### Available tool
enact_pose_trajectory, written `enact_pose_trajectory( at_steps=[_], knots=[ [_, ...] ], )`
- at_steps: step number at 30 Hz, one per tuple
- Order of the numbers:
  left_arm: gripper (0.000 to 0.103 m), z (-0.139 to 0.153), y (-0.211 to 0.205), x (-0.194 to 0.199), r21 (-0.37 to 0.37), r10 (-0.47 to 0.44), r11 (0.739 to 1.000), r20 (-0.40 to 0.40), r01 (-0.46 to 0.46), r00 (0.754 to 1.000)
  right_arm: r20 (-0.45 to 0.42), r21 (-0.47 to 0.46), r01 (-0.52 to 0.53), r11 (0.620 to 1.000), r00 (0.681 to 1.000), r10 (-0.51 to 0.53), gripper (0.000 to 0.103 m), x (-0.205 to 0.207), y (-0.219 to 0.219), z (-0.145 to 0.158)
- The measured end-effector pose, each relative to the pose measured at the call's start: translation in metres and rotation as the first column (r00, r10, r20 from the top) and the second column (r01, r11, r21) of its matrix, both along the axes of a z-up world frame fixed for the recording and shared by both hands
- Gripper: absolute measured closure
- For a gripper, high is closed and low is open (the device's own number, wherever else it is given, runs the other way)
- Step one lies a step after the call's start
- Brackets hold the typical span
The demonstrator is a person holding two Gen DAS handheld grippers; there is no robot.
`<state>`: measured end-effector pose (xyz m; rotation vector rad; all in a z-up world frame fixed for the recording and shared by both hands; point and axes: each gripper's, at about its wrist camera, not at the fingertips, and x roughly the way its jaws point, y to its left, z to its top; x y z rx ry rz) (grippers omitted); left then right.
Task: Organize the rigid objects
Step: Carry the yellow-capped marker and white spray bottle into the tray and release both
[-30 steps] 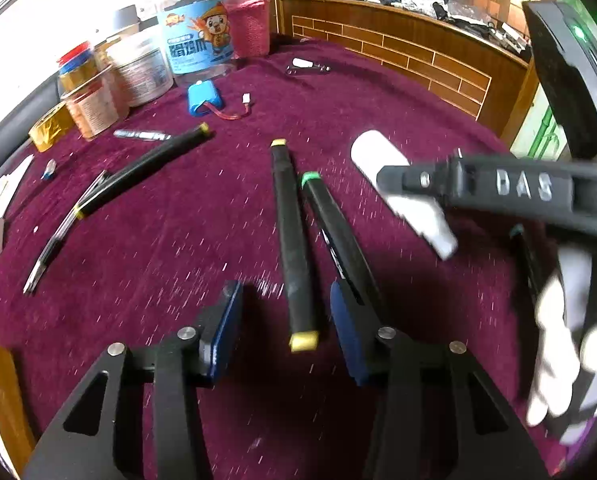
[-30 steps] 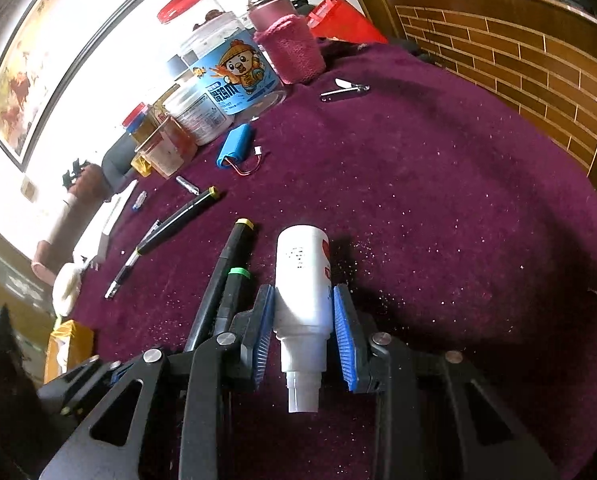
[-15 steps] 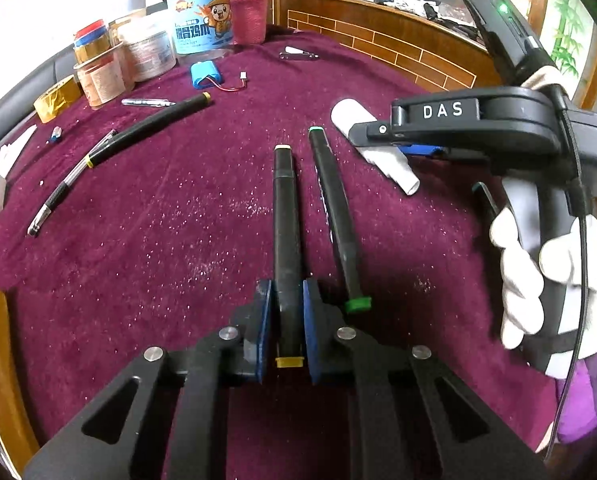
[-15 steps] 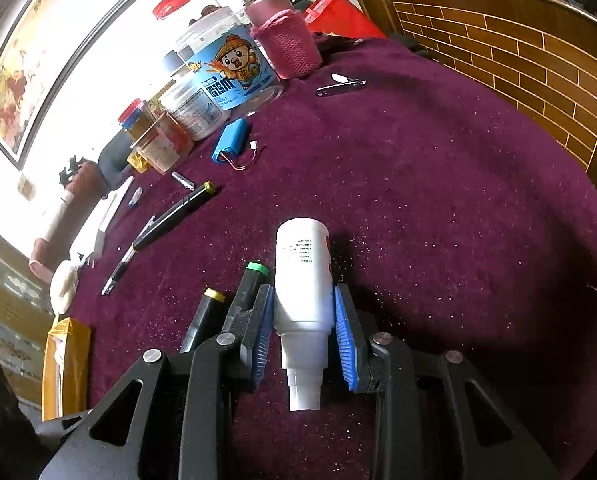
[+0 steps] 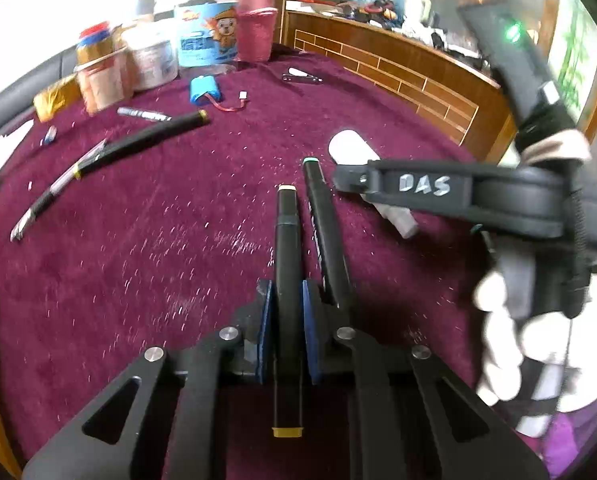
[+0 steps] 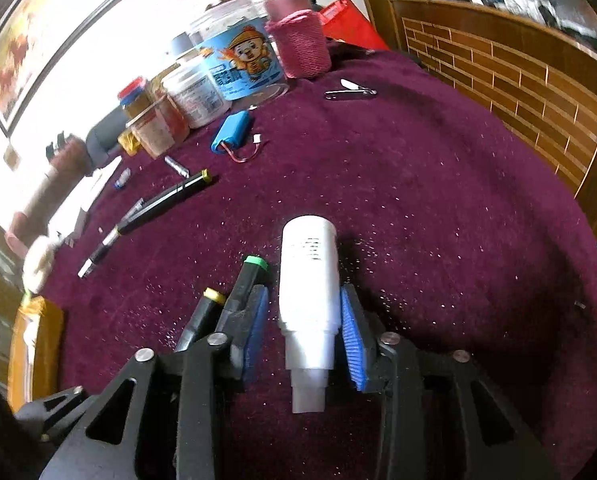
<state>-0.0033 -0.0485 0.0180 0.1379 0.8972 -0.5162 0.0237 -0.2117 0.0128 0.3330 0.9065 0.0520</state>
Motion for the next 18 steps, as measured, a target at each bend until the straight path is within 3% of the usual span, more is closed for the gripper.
enact_pose_trajectory(
  at_steps=[5, 6, 7, 11, 18],
  knots=[
    [0.091, 0.017, 0.033, -0.017, -0.123, 0.030, 0.992, -0.005, -0.031, 1.000, -0.023, -0.161, -0.036, 0.986, 0.999, 0.033, 0.062, 0.003, 0.024, 0.002],
    [0.091, 0.022, 0.042, -0.022, -0.154, 0.035, 0.987, -0.002, -0.035, 0.999, -0.028, -0.170, -0.040, 0.985, 0.999, 0.036, 0.072, 0.002, 0.025, 0.002],
    [0.091, 0.026, 0.049, -0.027, -0.178, 0.039, 0.983, 0.002, -0.038, 0.999, -0.036, -0.162, -0.042, 0.986, 0.999, 0.037, 0.077, 0.000, 0.024, 0.004],
    [0.091, 0.042, 0.081, -0.044, -0.268, 0.061, 0.962, 0.017, -0.055, 0.998, -0.053, -0.012, -0.045, 0.999, 0.998, 0.044, 0.077, -0.010, 0.013, 0.010],
    [0.091, 0.064, 0.159, -0.072, -0.443, 0.163, 0.886, 0.019, -0.138, 0.986, 0.020, 0.091, -0.141, 0.986, 0.990, 0.140, 0.077, -0.039, 0.045, 0.049]
  ],
)
